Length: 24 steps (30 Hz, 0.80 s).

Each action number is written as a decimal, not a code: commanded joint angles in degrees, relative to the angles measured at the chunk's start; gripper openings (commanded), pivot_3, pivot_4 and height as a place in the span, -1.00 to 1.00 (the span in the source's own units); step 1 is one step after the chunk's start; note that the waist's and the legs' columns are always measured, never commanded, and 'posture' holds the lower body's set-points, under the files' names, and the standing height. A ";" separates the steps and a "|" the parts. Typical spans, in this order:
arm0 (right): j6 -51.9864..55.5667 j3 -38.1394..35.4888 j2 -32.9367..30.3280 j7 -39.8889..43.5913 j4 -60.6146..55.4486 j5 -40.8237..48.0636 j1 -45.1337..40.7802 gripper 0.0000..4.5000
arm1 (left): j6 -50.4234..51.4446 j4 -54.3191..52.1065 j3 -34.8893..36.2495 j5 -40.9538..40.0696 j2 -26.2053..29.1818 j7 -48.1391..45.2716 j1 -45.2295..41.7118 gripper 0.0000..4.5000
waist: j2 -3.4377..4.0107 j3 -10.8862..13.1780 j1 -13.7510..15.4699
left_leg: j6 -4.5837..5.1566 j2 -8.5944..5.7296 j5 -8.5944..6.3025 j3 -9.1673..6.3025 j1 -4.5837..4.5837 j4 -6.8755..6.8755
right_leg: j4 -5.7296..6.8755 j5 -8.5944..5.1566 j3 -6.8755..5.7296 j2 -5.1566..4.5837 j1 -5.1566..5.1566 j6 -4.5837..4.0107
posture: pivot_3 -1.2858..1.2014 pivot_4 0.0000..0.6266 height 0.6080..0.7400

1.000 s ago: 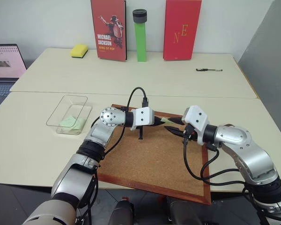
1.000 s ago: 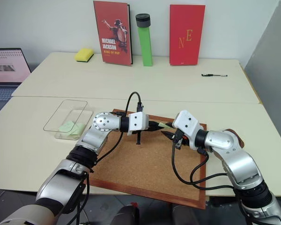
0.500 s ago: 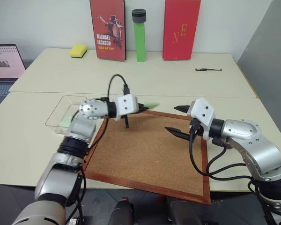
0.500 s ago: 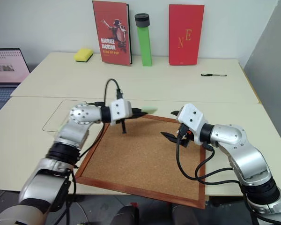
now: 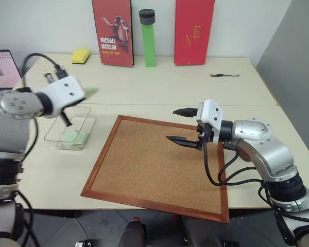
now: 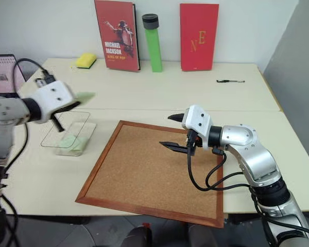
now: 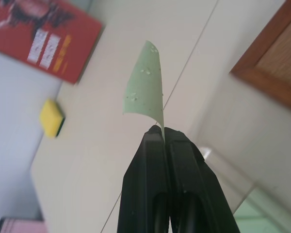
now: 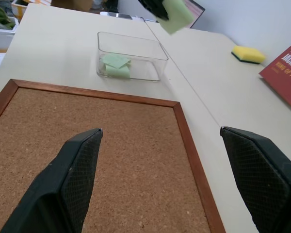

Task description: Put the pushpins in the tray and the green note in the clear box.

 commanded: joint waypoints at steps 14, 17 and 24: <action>-3.16 3.18 3.86 3.24 1.98 -0.29 -1.70 0.83 | 2.02 -0.07 -1.15 5.76 2.00 5.32 5.52 -1.00 | 0.01 0.01 0.57 | -0.01 -0.02 0.00 -0.09 -0.32 0.12 | 0.00 0.00 -0.11 -0.02 -0.13 -0.02 | 0.03 -0.52 1.00; -2.87 3.20 3.83 3.09 1.72 -0.37 -1.63 0.84 | 2.71 -0.27 -1.18 5.68 1.95 5.31 5.54 -0.82 | 0.01 0.01 0.49 | -0.01 -0.02 0.00 -0.09 -0.32 0.13 | 0.00 0.00 -0.11 -0.02 -0.13 -0.02 | 0.03 -0.52 1.00; -2.56 3.31 3.65 2.85 1.48 -0.49 -1.47 0.84 | 5.06 -2.07 -0.82 4.57 1.47 4.42 5.47 -0.24 | 0.01 0.01 0.41 | -0.01 -0.02 0.00 -0.09 -0.32 0.13 | 0.01 0.00 -0.11 -0.03 -0.13 -0.02 | 0.03 -0.52 1.00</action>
